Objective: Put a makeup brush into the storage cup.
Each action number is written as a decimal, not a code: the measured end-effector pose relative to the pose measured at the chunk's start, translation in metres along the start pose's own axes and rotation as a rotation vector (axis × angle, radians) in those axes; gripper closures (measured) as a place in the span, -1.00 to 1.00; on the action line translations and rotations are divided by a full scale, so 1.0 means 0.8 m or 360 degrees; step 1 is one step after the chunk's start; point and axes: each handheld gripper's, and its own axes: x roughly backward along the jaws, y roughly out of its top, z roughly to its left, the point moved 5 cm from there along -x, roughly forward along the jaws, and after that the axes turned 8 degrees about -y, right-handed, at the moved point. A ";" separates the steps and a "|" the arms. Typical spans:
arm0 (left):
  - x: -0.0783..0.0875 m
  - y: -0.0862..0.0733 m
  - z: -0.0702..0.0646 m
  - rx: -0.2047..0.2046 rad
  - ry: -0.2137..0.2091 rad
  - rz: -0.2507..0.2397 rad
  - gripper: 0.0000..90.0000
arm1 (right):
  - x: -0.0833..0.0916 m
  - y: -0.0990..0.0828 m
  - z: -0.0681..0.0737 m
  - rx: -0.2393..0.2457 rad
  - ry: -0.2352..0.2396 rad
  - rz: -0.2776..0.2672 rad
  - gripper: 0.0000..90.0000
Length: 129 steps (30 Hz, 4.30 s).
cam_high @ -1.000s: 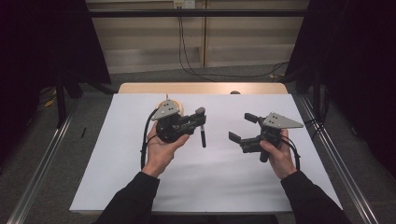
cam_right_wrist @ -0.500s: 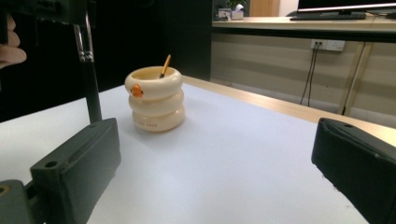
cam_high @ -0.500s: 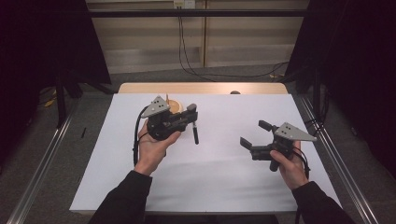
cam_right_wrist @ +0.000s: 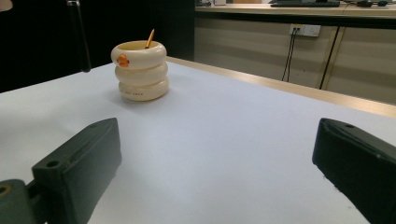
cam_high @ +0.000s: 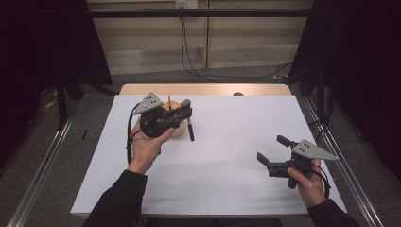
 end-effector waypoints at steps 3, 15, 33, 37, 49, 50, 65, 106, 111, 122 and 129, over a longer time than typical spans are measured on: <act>0.002 0.003 0.007 0.0009 0.0007 -0.0014 0.73 | 0.008 -0.004 0.000 0.0008 0.0010 0.0009 -1.00; 0.014 0.023 0.031 0.0000 0.0065 -0.0013 0.73 | 0.029 -0.018 -0.003 -0.0033 -0.0027 0.0018 -1.00; 0.025 0.053 0.070 -0.0027 0.0236 -0.0031 0.73 | 0.027 -0.024 -0.005 -0.0070 -0.0016 0.0033 -1.00; 0.025 0.063 0.078 -0.0022 0.0260 -0.0060 0.73 | 0.027 -0.024 -0.006 -0.0053 -0.0008 0.0029 -0.99; 0.008 0.057 0.113 -0.0052 0.0349 -0.0032 0.73 | 0.028 -0.024 -0.007 -0.0054 -0.0008 0.0037 -0.99; 0.006 0.053 0.114 -0.0048 0.0355 -0.0025 0.73 | 0.028 -0.024 -0.007 -0.0057 -0.0006 0.0038 -0.99; -0.009 0.021 0.129 -0.0031 0.0405 0.0065 0.73 | 0.028 -0.025 -0.006 -0.0049 0.0003 0.0037 -1.00; -0.024 -0.036 0.146 0.0061 0.0385 0.0147 0.70 | 0.027 -0.025 -0.005 -0.0076 0.0017 0.0042 -0.97; -0.025 -0.037 0.147 0.0072 0.0358 0.0125 0.65 | 0.027 -0.025 -0.005 -0.0081 0.0017 0.0042 -0.97; -0.025 -0.035 0.147 0.0039 0.0384 0.0070 0.32 | 0.027 -0.025 -0.006 -0.0080 0.0020 0.0037 -0.97; -0.022 -0.033 0.149 0.0039 0.0470 0.0041 -0.15 | 0.027 -0.026 -0.006 -0.0077 0.0019 0.0037 -0.98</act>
